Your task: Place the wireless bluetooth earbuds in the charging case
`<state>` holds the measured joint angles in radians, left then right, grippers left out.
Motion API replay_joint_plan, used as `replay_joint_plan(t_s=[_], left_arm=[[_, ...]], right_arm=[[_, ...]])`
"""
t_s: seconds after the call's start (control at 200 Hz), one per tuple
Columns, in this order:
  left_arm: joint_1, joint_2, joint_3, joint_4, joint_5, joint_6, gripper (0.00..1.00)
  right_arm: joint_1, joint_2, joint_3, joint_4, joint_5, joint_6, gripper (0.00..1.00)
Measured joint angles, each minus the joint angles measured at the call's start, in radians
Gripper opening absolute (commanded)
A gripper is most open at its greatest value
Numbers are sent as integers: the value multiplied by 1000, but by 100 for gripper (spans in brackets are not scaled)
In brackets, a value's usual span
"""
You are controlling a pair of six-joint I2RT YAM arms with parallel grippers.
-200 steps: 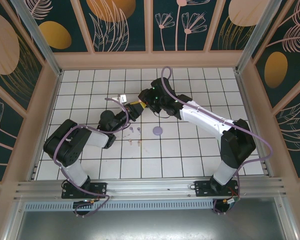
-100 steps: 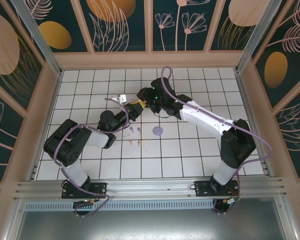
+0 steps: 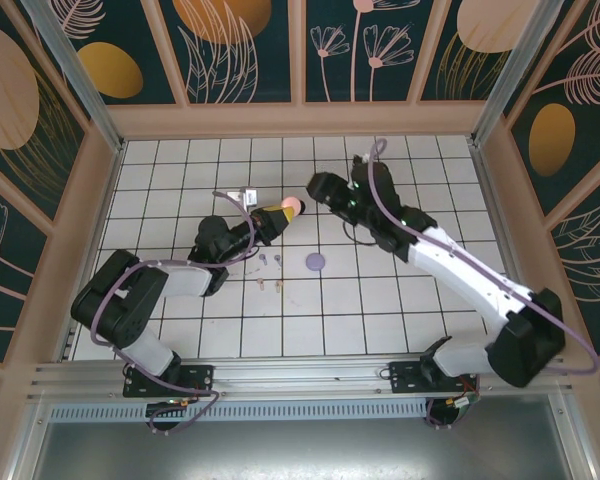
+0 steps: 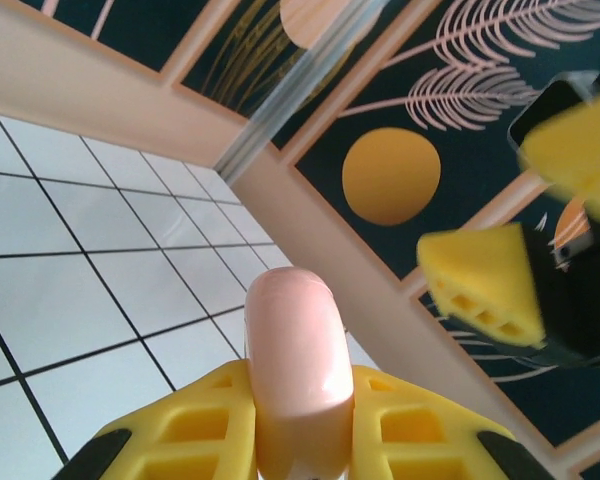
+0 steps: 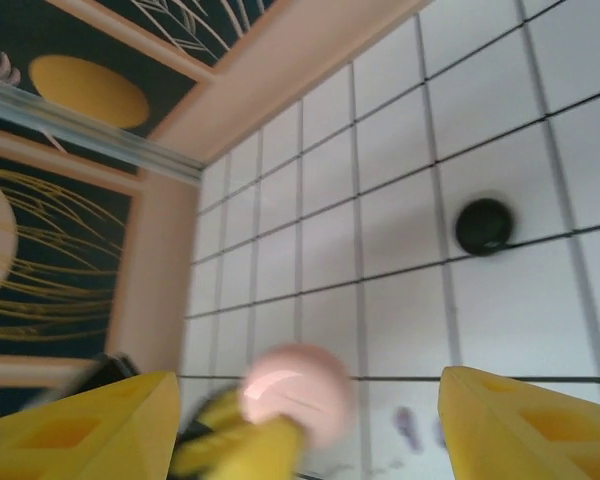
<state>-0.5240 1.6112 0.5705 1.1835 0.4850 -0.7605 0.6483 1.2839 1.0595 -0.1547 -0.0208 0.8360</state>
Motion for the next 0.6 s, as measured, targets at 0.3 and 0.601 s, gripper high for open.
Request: replay_joint_plan(t_s=[0.3,0.601], left_arm=[[0,-8,138,-243,197,113,0],[0,12,202,-325,358,124,0]], right_arm=[[-151,-268,-344,53,-159,-315,70],[-157,-279,-359,155,-405,-458,69]])
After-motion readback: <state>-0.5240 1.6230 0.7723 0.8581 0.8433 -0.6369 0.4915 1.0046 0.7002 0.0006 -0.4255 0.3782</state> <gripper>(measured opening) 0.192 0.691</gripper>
